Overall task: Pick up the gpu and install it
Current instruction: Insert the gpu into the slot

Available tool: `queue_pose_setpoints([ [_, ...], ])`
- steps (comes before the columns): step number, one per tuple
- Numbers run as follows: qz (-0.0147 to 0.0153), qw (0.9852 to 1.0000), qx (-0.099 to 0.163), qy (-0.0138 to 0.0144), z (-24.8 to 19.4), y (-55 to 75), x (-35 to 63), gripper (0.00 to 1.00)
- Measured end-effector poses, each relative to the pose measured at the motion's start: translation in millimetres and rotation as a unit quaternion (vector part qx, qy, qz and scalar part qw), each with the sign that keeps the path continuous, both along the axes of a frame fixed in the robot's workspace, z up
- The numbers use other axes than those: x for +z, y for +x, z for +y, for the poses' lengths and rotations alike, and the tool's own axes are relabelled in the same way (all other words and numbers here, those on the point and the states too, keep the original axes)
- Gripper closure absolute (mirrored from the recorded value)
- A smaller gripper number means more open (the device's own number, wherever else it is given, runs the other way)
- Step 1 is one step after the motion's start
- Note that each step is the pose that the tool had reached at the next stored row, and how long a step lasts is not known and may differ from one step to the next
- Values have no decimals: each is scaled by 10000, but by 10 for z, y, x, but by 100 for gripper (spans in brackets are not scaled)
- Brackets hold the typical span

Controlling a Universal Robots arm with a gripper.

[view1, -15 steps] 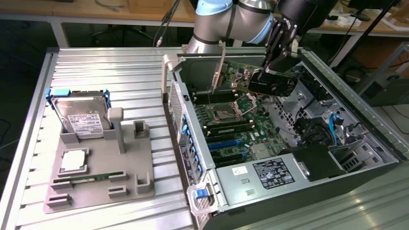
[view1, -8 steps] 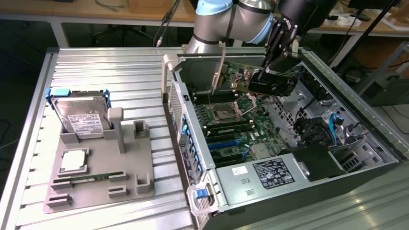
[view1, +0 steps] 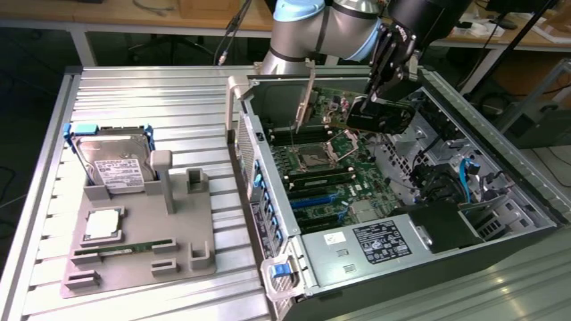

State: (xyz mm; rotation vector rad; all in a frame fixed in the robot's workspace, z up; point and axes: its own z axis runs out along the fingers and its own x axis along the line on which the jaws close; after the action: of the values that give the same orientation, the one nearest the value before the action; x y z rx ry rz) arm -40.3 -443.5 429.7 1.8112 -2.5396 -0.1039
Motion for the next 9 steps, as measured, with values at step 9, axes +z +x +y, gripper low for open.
queue_pose_setpoints([
  [9,0,9997,242,-2,0,0,0,73],
])
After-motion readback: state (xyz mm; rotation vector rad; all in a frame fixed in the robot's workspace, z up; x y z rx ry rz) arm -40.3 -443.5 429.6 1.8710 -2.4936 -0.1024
